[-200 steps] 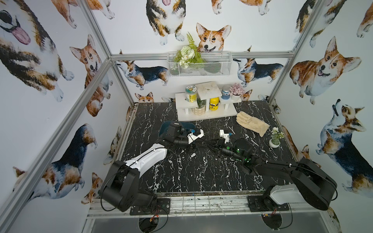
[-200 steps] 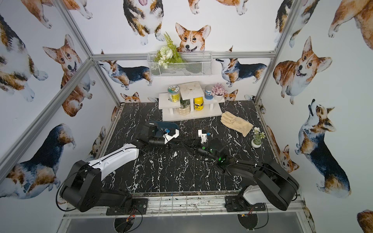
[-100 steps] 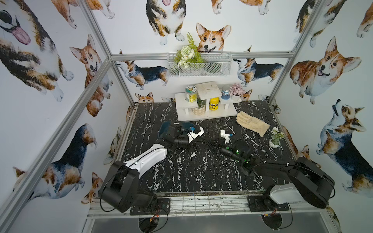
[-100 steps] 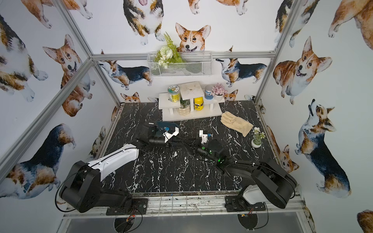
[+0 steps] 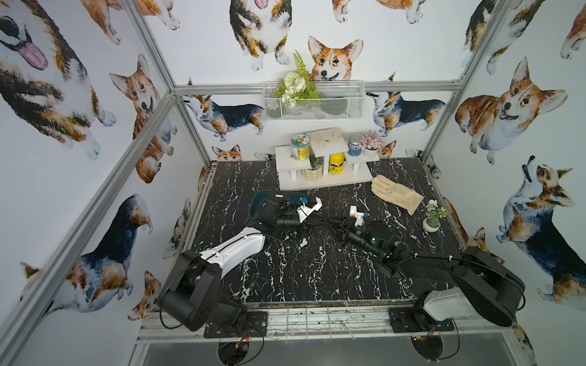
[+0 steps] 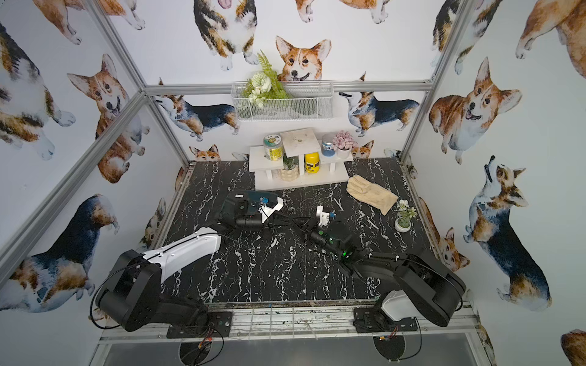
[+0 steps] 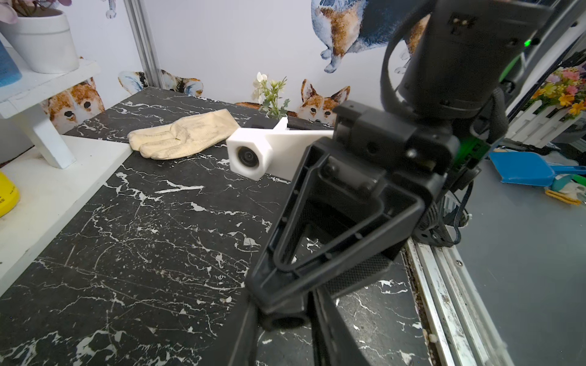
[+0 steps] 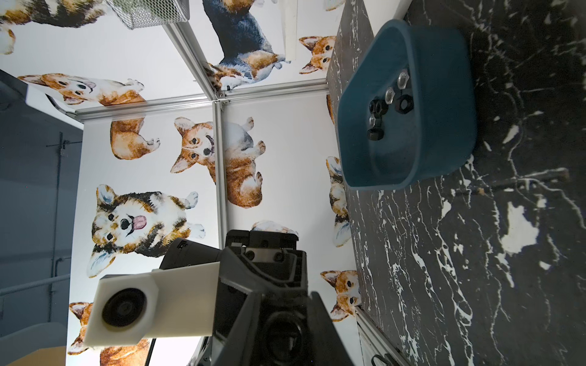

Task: Put the nuts on the desktop into the storage box
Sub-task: Pick up the nut from the center of the board, then place the nut in the storage box.

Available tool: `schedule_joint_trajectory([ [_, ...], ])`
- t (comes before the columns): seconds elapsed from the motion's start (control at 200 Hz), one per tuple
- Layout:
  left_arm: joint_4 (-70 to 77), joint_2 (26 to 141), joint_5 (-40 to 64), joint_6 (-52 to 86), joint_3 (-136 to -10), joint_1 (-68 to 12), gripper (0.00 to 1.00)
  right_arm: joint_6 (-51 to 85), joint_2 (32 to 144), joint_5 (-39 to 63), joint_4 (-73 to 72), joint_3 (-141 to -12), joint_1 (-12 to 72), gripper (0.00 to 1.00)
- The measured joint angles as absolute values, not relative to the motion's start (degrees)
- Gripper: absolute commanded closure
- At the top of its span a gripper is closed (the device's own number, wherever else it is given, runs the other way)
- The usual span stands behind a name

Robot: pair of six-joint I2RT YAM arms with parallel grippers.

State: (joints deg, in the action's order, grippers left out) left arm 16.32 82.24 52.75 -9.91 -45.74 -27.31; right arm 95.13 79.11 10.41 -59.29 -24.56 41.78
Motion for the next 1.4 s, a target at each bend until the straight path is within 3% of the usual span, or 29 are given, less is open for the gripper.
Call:
schedule_joint_trajectory([
  [0.22,17.10,82.48,52.75,-8.25,-46.00,-27.35,0.91,95.39,79.29,8.99,-60.18,-24.38,42.00,0.73],
  [0.586,9.04,82.50,53.52,-10.94,-49.43,-25.80,0.92,92.44,76.49,7.49,-60.49,-22.87,42.11,0.38],
  [0.626,7.99,82.50,53.47,-11.77,-49.98,-25.39,0.92,91.92,75.72,7.44,-59.86,-22.87,42.11,0.30],
  [0.916,-4.78,81.34,48.38,-20.64,-54.26,-19.53,0.90,77.73,69.45,4.69,-40.62,-29.43,42.13,0.05],
  [1.156,-17.10,85.36,39.33,-26.50,-61.82,-11.11,0.88,56.93,72.31,-4.27,-15.22,-43.70,47.81,0.03],
  [1.401,-24.27,94.89,29.54,-26.55,-70.87,-4.82,0.87,45.56,79.09,-11.42,-2.61,-51.20,51.16,0.03],
])
